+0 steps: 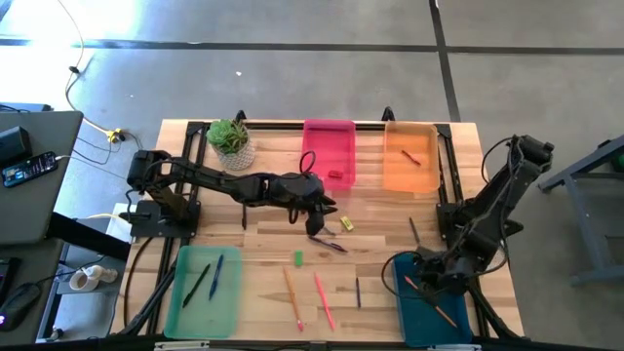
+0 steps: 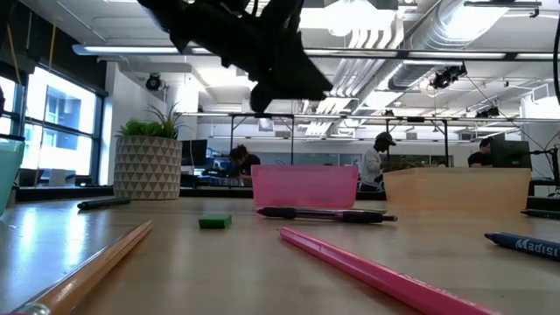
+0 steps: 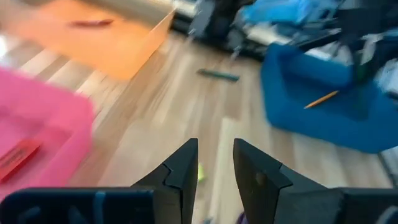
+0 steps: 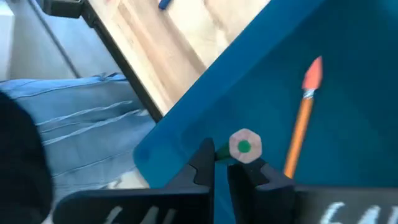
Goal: Sort crayons/erasers/pens/pencils in bins
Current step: Put the green color pencil into the blue bin, then put the green crayon into the orange bin
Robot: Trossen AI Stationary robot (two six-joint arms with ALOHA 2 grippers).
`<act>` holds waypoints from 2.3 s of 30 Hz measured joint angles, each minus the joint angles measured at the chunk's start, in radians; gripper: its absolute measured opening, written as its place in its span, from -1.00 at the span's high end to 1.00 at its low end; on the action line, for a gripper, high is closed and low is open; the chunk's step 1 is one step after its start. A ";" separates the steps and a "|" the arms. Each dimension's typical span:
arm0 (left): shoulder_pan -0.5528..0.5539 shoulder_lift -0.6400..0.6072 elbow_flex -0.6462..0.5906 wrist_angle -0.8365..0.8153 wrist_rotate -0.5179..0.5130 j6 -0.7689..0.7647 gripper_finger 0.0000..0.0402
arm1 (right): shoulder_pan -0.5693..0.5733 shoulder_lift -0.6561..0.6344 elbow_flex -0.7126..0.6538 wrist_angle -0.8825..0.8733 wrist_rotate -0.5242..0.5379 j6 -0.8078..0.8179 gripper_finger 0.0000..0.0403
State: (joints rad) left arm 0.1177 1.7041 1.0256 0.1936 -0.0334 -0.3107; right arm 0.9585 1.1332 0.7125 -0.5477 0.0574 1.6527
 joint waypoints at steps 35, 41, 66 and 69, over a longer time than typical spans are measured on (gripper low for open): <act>0.010 -0.492 -0.001 -0.968 -0.107 -0.094 0.55 | -0.063 -0.091 -0.106 0.120 0.055 0.279 0.52; 0.015 -0.485 -0.081 -1.021 -0.094 -0.151 0.55 | -0.106 -0.153 -0.106 0.119 0.129 0.259 0.58; 0.014 -0.485 -0.187 -0.833 0.000 -0.185 0.55 | -0.512 -0.215 0.100 -0.527 0.156 -0.084 0.59; 0.014 -0.485 -0.187 -0.832 0.000 -0.202 0.55 | -0.568 -0.214 0.081 -0.573 0.091 -0.137 0.59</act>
State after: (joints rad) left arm 0.1318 1.2194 0.8391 -0.6388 -0.0334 -0.5129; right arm 0.3909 0.9188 0.7933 -1.1208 0.1484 1.5154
